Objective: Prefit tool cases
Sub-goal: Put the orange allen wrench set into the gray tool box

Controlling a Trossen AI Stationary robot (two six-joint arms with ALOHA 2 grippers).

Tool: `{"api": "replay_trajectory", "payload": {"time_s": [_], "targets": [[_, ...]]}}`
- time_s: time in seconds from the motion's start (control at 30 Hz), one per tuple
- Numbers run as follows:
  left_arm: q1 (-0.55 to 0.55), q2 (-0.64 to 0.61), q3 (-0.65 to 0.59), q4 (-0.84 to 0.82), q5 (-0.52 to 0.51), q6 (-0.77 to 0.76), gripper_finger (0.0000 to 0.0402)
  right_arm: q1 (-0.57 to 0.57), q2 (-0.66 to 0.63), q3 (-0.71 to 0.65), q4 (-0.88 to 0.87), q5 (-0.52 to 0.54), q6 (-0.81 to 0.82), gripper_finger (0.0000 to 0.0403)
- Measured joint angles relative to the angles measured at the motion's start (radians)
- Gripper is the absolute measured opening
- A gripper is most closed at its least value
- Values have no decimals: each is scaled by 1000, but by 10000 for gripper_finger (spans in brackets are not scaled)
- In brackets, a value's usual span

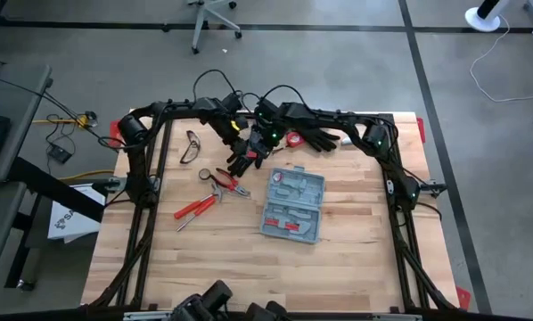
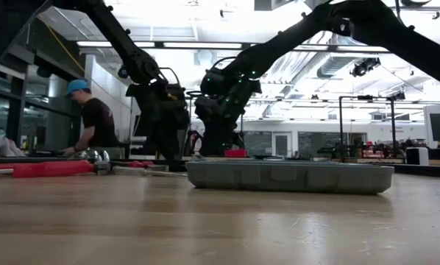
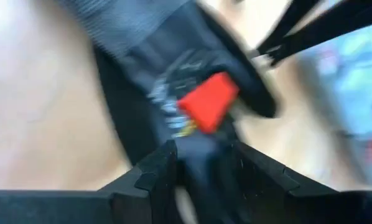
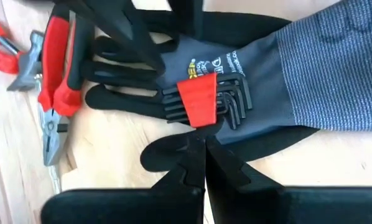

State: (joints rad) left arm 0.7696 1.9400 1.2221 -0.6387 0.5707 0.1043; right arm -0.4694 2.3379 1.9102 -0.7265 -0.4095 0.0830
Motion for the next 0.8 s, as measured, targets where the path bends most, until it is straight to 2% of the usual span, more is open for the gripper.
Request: {"api": "replay_trajectory", "payload": {"time_s": [0.1, 0.23, 0.47, 0.6, 0.67, 0.8], "targets": [[36, 0, 0, 3, 147, -28, 147, 5, 0, 0, -4, 9, -29, 0], [67, 0, 0, 3, 175, -51, 147, 13, 0, 0, -6, 26, -60, 0], [81, 0, 0, 8, 286, -59, 147, 20, 0, 0, -17, 53, -109, 0], [79, 0, 0, 11, 338, -68, 147, 28, 0, 7, -78, 58, -169, 0], [72, -1, 1, 23, 316, -83, 147, 30, 0, 11, -103, 45, -169, 0], [40, -1, 1, 86, 143, -119, 147, 15, 0, 12, -85, -30, -116, 0]]}}
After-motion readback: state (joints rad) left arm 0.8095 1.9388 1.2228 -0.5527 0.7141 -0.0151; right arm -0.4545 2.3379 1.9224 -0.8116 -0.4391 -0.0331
